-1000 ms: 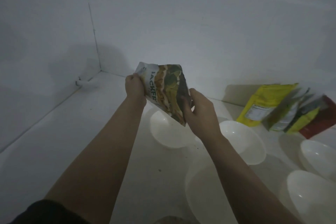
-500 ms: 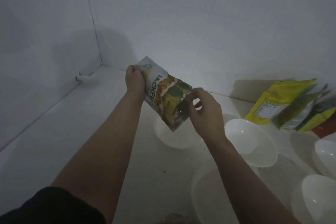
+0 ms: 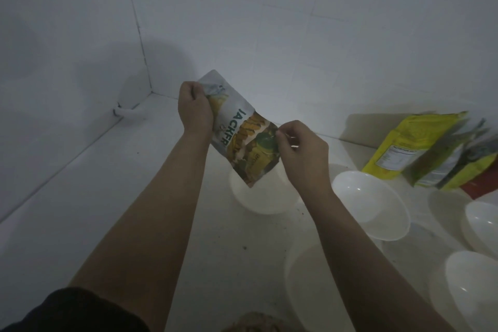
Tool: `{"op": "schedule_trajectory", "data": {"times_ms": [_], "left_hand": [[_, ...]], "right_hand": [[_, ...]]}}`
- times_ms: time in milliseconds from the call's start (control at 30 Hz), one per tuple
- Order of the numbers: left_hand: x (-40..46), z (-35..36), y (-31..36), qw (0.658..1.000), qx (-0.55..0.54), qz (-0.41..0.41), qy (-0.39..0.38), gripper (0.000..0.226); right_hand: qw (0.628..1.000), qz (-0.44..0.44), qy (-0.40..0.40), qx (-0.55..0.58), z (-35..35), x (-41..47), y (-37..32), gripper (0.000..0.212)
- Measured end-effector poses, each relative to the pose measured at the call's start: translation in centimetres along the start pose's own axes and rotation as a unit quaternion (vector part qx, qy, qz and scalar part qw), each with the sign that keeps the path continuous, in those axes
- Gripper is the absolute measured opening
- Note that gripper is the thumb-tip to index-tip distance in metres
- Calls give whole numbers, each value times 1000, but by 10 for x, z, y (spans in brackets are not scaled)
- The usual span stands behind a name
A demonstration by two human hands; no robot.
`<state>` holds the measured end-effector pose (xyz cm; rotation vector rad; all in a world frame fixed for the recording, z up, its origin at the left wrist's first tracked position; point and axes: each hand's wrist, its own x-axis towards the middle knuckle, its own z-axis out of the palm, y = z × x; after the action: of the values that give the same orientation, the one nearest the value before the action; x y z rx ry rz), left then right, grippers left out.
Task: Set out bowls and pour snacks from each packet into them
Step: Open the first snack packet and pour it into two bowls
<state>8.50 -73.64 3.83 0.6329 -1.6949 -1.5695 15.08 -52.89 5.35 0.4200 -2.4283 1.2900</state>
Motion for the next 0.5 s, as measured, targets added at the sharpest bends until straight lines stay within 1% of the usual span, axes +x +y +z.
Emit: {"op": "schedule_trajectory", "data": {"times_ms": [67,167,233,500], "left_hand": [[-2,-1,4,1000,-3,11,-1,21],[-4,-2,8,1000,-3,21,-4,20],[-4,-4,8,1000,-2,21,-5,20],[-3,-13,13,1000,-24,2,-6,23]], "right_hand": [[1000,3,-5,-29,0,4,8,10],[999,17,-17,-39,-2,6,11,12],[999,10,-19,-48,-2,7,11,12],[999,4,-30,-37,-2,16,7,12]]}}
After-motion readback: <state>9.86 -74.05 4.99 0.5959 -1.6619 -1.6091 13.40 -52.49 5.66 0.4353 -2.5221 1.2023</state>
